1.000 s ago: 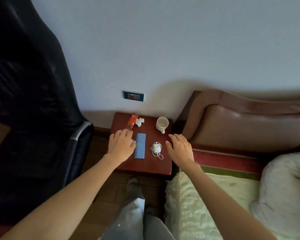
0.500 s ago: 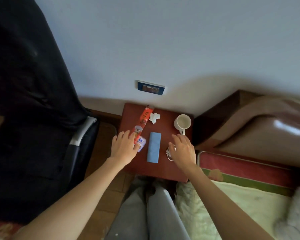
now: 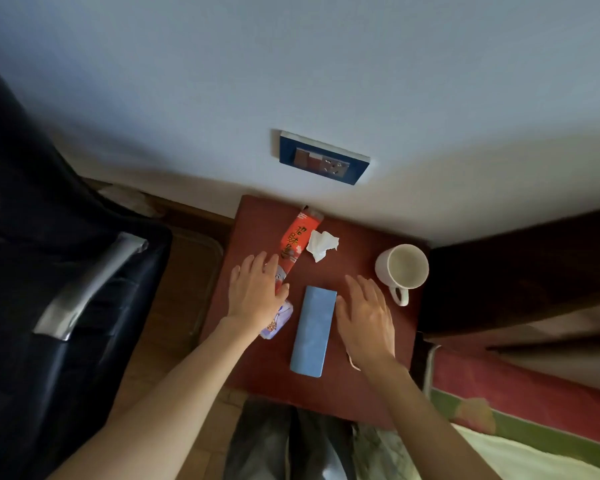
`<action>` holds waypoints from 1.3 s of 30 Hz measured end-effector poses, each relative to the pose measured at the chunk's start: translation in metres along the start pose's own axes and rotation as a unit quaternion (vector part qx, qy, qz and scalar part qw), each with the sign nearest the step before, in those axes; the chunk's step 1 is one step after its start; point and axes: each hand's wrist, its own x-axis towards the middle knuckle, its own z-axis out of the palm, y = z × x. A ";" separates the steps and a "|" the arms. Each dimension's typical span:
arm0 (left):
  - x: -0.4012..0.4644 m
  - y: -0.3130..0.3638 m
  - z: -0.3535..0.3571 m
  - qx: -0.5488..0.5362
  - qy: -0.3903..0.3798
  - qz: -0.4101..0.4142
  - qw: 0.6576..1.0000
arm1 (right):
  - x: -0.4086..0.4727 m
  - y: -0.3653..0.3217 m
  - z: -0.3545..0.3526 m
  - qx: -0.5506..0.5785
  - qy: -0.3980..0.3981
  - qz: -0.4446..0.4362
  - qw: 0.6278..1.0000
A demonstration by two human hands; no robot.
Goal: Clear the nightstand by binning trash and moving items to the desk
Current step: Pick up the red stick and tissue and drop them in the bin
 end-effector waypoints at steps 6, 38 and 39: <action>0.030 0.003 0.033 0.021 0.036 0.012 0.999 | 0.025 0.010 0.030 0.042 0.063 -0.021 0.997; 0.018 -0.032 0.034 -0.080 0.256 -0.055 0.962 | 0.115 -0.027 0.059 0.059 0.098 -0.139 0.984; 0.016 -0.033 0.033 -0.084 0.260 -0.060 0.960 | 0.112 -0.026 0.054 0.073 0.099 -0.137 0.983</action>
